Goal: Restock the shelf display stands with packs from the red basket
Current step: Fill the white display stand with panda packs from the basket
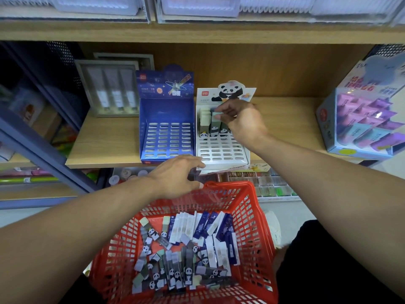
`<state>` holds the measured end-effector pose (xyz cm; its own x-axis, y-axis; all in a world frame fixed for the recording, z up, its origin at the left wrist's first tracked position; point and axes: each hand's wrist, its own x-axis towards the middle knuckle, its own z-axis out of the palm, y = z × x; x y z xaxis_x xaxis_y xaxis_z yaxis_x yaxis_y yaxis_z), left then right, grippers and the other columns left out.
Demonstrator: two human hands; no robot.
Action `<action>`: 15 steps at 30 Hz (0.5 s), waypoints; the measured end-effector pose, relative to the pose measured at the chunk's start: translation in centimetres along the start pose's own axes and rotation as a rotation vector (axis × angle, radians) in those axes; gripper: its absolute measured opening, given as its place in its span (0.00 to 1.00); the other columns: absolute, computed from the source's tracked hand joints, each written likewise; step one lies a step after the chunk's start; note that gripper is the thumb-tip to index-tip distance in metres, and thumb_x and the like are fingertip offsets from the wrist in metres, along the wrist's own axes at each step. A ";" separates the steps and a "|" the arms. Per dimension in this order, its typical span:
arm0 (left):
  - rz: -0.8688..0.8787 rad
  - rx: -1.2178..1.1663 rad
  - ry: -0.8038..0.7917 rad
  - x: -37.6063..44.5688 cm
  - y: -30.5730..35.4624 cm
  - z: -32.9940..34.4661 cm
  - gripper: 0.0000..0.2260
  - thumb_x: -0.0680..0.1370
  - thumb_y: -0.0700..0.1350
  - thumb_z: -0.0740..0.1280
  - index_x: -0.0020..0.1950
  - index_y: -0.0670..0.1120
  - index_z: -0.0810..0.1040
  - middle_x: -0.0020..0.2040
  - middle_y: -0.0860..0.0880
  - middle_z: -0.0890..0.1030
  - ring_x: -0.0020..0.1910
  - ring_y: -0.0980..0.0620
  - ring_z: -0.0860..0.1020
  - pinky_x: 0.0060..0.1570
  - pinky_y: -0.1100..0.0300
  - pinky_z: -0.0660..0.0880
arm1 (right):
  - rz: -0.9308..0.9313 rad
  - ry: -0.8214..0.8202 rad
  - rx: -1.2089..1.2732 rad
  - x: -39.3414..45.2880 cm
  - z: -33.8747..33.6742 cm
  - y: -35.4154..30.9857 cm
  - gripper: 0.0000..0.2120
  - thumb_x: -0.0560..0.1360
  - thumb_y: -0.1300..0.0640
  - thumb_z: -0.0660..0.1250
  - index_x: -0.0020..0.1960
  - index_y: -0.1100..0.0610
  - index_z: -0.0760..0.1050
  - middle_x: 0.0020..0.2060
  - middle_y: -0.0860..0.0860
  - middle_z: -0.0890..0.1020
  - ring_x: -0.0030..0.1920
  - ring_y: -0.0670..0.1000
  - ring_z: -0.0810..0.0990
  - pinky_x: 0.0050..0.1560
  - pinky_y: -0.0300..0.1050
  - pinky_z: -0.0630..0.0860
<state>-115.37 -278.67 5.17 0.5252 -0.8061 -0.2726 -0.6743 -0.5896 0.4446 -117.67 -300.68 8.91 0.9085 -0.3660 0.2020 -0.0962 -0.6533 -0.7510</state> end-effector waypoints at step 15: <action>-0.002 -0.043 -0.013 -0.2 0.4 -0.3 0.26 0.78 0.56 0.71 0.75 0.54 0.70 0.79 0.55 0.64 0.77 0.54 0.62 0.74 0.54 0.62 | 0.013 0.005 -0.099 0.0 -0.8 0.9 0.08 0.78 0.62 0.70 0.49 0.48 0.80 0.39 0.39 0.82 0.39 0.31 0.79 0.39 0.30 0.75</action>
<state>-115.56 -278.75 5.66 0.5196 -0.8059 -0.2840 -0.6502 -0.5885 0.4805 -118.10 -301.81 8.68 0.9049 -0.3781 0.1956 -0.1481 -0.7105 -0.6880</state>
